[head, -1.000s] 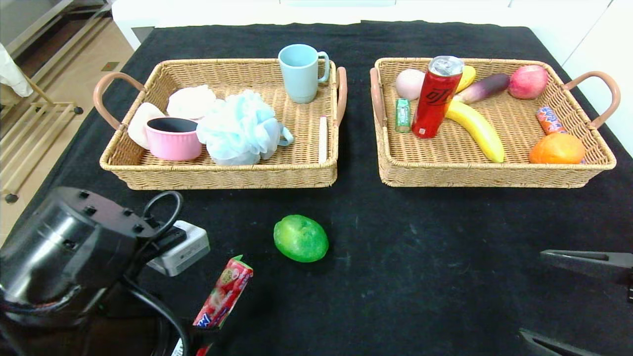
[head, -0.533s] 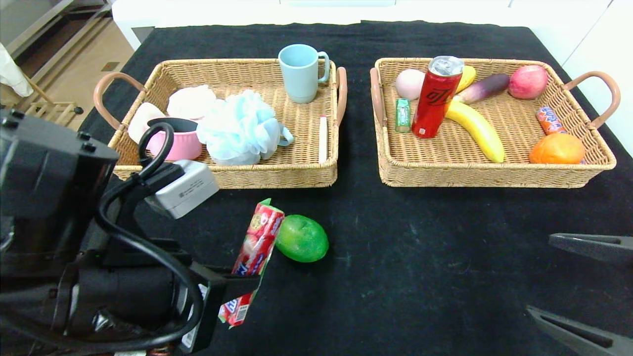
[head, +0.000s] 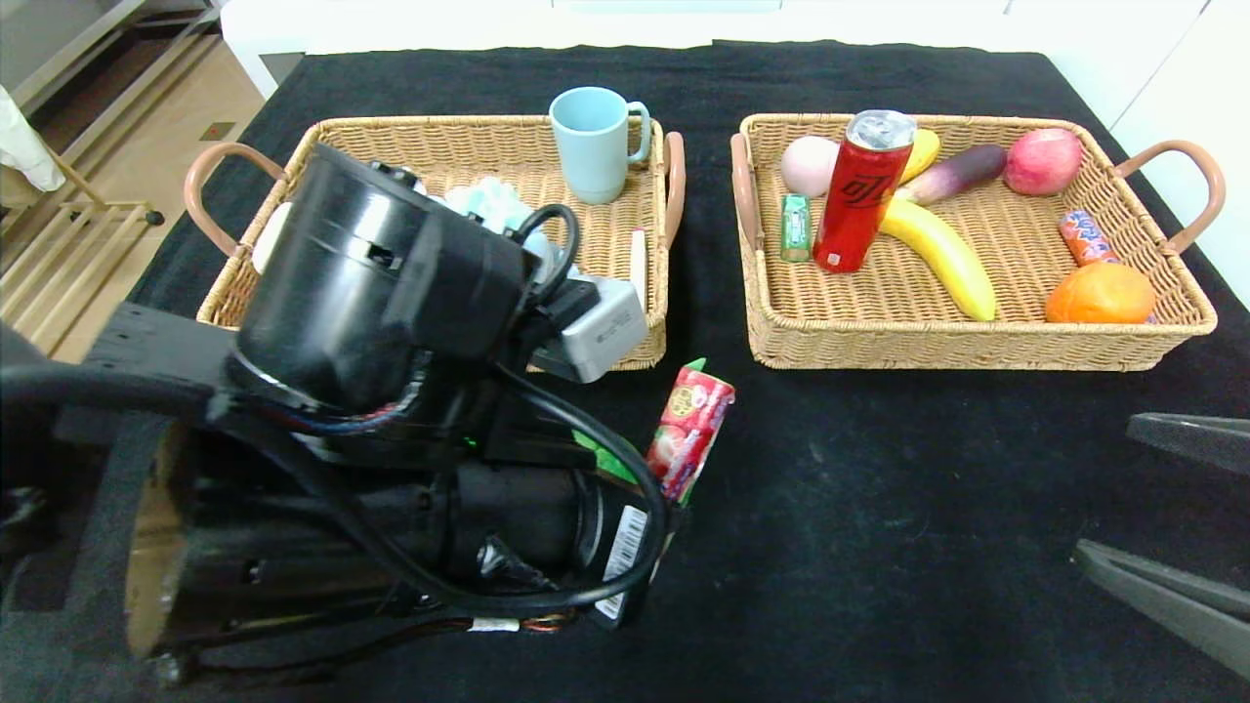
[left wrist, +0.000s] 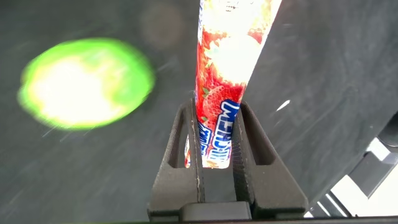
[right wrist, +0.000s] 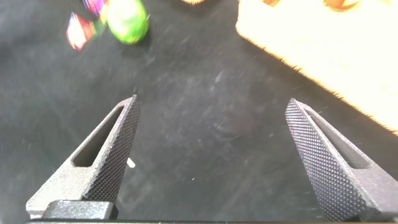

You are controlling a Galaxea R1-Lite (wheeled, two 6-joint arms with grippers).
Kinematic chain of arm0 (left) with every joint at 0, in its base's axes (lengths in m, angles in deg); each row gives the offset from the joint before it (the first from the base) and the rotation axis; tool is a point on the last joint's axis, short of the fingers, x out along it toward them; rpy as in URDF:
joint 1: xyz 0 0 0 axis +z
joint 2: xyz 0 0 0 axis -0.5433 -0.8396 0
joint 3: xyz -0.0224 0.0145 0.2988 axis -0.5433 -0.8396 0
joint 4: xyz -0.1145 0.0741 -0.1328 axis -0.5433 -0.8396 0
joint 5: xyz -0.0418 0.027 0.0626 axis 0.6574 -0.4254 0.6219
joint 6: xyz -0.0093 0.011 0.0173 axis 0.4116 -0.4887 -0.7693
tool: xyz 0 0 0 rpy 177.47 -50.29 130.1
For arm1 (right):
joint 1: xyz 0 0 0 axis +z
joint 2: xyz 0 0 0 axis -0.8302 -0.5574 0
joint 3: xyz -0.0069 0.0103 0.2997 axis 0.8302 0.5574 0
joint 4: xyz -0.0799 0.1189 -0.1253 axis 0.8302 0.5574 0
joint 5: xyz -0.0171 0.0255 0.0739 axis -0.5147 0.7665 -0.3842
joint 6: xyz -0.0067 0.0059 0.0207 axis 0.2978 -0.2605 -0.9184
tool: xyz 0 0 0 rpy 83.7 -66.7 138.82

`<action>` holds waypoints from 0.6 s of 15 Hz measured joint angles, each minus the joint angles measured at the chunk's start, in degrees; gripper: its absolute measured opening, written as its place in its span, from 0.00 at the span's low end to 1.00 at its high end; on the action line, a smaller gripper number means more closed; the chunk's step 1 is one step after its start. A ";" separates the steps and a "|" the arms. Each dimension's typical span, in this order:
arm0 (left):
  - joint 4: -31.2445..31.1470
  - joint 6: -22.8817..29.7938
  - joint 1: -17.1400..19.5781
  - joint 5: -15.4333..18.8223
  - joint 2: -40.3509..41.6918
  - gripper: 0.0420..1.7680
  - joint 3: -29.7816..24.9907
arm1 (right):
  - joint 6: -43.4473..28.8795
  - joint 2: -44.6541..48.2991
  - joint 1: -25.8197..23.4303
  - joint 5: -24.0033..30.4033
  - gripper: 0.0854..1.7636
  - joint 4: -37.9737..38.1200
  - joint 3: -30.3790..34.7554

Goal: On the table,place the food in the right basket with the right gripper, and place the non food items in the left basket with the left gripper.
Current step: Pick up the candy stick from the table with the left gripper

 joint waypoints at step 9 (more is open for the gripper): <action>1.71 -2.18 -6.83 -1.74 -13.86 0.18 9.90 | -1.19 5.11 -6.03 0.16 0.97 1.66 -3.86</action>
